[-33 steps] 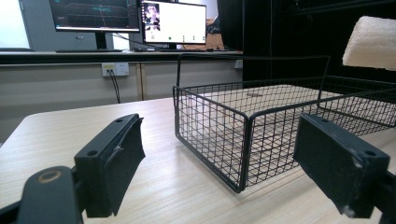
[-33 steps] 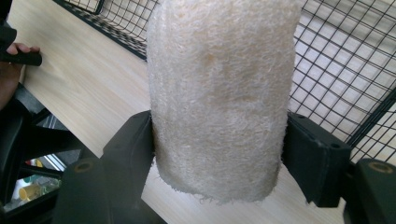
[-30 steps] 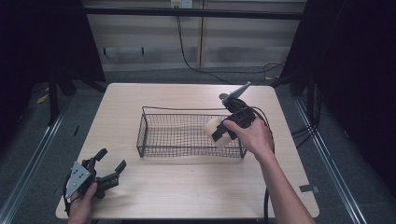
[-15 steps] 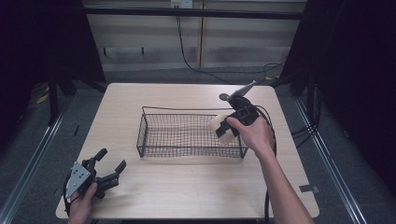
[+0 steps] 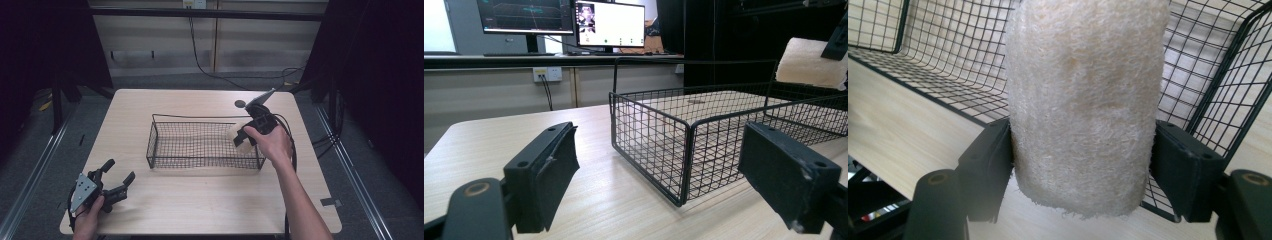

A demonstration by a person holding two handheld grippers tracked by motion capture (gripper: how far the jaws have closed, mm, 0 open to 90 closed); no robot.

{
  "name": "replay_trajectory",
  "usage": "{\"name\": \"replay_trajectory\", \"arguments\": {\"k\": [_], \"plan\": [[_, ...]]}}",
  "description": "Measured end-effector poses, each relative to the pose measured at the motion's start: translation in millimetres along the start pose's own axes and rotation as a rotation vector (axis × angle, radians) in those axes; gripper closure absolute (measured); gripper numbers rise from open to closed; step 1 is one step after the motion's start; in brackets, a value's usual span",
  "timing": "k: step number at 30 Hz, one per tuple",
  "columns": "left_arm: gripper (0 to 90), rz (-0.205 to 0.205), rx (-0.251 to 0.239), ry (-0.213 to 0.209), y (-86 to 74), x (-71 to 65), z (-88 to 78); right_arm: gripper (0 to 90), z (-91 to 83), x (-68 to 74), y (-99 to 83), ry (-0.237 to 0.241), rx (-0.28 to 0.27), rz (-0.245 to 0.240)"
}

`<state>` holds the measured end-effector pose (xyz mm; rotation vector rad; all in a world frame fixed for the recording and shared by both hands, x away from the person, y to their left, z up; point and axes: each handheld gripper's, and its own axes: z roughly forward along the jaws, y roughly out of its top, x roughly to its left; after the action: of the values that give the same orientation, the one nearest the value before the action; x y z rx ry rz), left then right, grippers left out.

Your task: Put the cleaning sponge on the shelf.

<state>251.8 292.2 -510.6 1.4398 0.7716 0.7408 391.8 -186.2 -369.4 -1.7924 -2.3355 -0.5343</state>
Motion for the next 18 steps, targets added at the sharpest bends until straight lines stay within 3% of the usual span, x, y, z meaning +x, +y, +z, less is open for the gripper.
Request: {"name": "replay_trajectory", "arguments": {"k": [7,14,18], "plan": [[15.6,0.0,0.0,0.0,0.0,0.0,0.0,29.2,6.8,-6.6,-0.8,-0.009,-0.004,0.034],[15.7,0.0,0.0,0.0,0.0,0.0,0.0,29.2,13.1,-14.2,-3.3,-0.052,-0.011,0.091],[15.6,0.0,0.0,0.0,0.0,0.0,0.0,29.2,19.0,-14.4,-4.9,-0.062,-0.003,0.096]]}}
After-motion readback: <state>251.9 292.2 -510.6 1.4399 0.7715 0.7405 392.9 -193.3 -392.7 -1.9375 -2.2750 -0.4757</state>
